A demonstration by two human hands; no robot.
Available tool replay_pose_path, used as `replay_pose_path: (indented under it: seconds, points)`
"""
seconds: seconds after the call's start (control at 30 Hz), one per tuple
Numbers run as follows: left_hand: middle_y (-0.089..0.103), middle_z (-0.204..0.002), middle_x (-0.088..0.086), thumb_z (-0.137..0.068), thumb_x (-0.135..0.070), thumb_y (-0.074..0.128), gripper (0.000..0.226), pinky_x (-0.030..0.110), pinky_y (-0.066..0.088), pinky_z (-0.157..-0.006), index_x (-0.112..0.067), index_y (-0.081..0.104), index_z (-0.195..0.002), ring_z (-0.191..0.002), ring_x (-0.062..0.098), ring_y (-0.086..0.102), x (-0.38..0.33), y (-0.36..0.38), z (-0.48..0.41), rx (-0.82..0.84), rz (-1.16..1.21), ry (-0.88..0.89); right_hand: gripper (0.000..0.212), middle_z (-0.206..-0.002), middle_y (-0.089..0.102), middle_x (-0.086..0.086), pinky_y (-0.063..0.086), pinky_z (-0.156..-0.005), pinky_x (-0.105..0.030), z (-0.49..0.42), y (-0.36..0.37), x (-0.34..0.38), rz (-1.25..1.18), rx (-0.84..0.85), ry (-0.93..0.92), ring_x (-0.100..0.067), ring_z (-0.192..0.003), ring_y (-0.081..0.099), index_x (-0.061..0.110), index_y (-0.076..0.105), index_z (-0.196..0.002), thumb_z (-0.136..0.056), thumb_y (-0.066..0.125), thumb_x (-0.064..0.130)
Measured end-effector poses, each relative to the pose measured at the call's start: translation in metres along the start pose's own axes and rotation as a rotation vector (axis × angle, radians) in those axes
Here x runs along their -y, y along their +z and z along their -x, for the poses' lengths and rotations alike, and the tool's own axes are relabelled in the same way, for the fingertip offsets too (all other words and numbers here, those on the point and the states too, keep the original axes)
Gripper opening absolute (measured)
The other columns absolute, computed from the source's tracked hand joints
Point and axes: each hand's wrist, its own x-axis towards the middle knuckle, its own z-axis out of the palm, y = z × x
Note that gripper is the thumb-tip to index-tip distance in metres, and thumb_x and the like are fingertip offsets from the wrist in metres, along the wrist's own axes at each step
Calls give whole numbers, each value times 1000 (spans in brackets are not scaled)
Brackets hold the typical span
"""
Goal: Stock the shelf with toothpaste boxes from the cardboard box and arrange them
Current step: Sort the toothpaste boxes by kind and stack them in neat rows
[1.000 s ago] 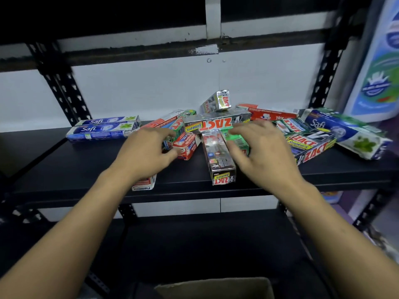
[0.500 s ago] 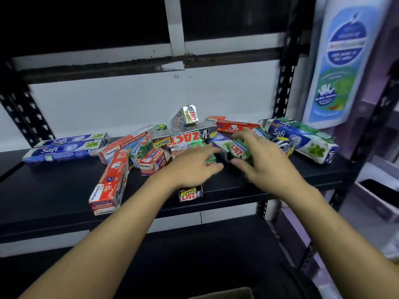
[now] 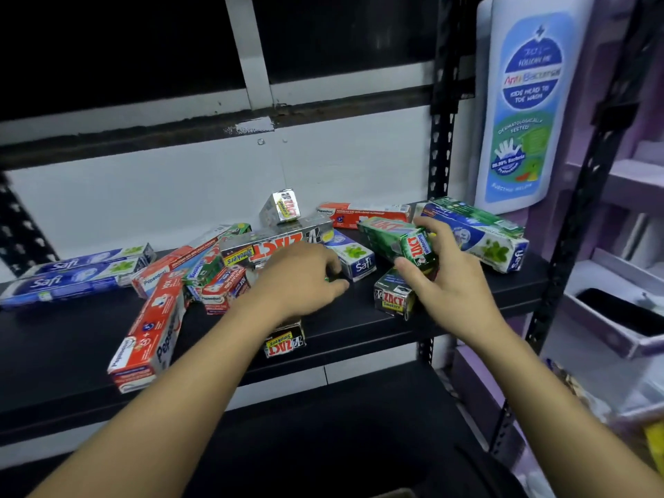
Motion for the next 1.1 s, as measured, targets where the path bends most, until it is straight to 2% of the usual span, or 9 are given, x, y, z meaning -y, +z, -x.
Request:
replay_pose_path:
  seconds: [0.03,0.1,0.2,0.33,0.57,0.7,0.87,1.0,1.1]
  points:
    - [64,-117,-5,-90,-50,61,35,33,47,-87,-29,63,-118,-107,19,57,-4,3,-5,-30,2,22,62,-114,62,9,35,-72,-19,0,2,1,3,13,6,1,-74,59,34,34,-142,-89,65,45]
    - [54,-140,-3,-94,-45,58,48,34,42,-98,-28,49,-139,-126,21,50,-9,8,-16,-31,33,51,78,-139,52,7,36,-88,-22,4,7,0,20,52,11,-9,-111,56,36,26,-147,-83,67,55]
    - [22,-163,-3,-99,-44,51,64,39,27,-116,-27,25,-155,-148,23,24,-13,12,-30,127,14,35,99,-154,33,12,33,-107,-30,8,10,-3,83,92,-4,-11,-142,30,40,14,-151,-74,72,62]
    - [15,-164,-3,-100,-45,49,68,38,28,-114,-28,17,-157,-148,27,22,-21,17,-31,230,-170,97,102,-150,38,15,38,-107,-33,10,3,-8,50,71,3,-9,-139,34,44,16,-151,-70,78,57]
    - [53,-145,-6,-94,-39,63,54,35,44,-103,-33,48,-145,-127,23,52,-36,11,2,43,-29,238,100,-146,43,12,35,-102,-24,15,-2,-15,10,41,-11,-8,-137,36,47,17,-151,-72,78,47]
    - [48,-147,-12,-93,-37,65,53,33,37,-111,-35,47,-144,-135,16,46,-34,12,24,32,26,230,97,-146,42,12,41,-102,-30,18,-12,-16,-13,91,-28,-10,-130,45,54,13,-149,-76,76,42]
    - [45,-148,-14,-91,-29,68,53,31,24,-119,-33,50,-141,-140,8,38,-23,6,46,89,126,207,92,-152,34,19,33,-111,-32,21,-19,-13,2,154,-66,-5,-140,32,54,11,-150,-83,72,37]
    - [43,-152,-11,-87,-44,67,54,34,36,-111,-31,50,-137,-137,14,40,-33,9,62,29,159,156,88,-152,36,17,36,-102,-28,24,-14,-10,34,147,-80,-10,-124,47,54,9,-150,-86,68,37]
    - [54,-131,-8,-84,-63,62,57,36,48,-91,-29,42,-126,-114,17,54,-46,20,65,-55,147,88,85,-150,42,11,39,-100,-29,24,-12,-10,56,147,-82,-13,-124,51,55,10,-149,-88,66,39]
